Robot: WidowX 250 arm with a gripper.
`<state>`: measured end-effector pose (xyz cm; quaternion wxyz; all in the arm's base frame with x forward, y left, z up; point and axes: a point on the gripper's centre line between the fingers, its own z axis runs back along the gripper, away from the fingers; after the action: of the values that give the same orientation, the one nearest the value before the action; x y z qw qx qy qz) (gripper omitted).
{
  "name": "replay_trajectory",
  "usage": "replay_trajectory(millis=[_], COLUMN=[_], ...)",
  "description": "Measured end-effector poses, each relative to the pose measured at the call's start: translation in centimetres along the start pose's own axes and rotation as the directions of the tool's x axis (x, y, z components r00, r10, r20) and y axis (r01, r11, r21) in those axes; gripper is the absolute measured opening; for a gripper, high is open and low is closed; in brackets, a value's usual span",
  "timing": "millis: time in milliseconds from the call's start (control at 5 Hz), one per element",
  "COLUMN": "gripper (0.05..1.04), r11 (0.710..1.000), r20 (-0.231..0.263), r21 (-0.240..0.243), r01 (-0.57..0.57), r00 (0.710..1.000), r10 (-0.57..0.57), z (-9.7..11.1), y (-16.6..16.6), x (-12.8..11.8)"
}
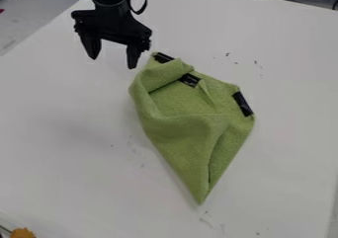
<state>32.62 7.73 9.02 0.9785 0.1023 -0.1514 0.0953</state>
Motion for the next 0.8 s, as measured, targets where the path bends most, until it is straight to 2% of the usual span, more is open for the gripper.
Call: replay_trajectory(millis=[200, 400, 600, 800], gripper=[0.999, 0.999, 0.999, 0.999], r11=[1.0, 0.999, 0.998, 0.99], r20=[-0.027, -0.023, -0.006, 0.025], r21=[-0.001, -0.002, -0.008, -0.046], r01=[0.007, 0.035, 0.065, 0.132], r00=[1.0, 0.999, 0.998, 0.991], r10=[-0.007, -0.035, -0.065, -0.131], z=[-0.8, -1.4, -1.4, -2.4], y=[-0.2, -0.3, -0.5, -1.8], x=[-0.4, -0.3, 1.0, 3.0])
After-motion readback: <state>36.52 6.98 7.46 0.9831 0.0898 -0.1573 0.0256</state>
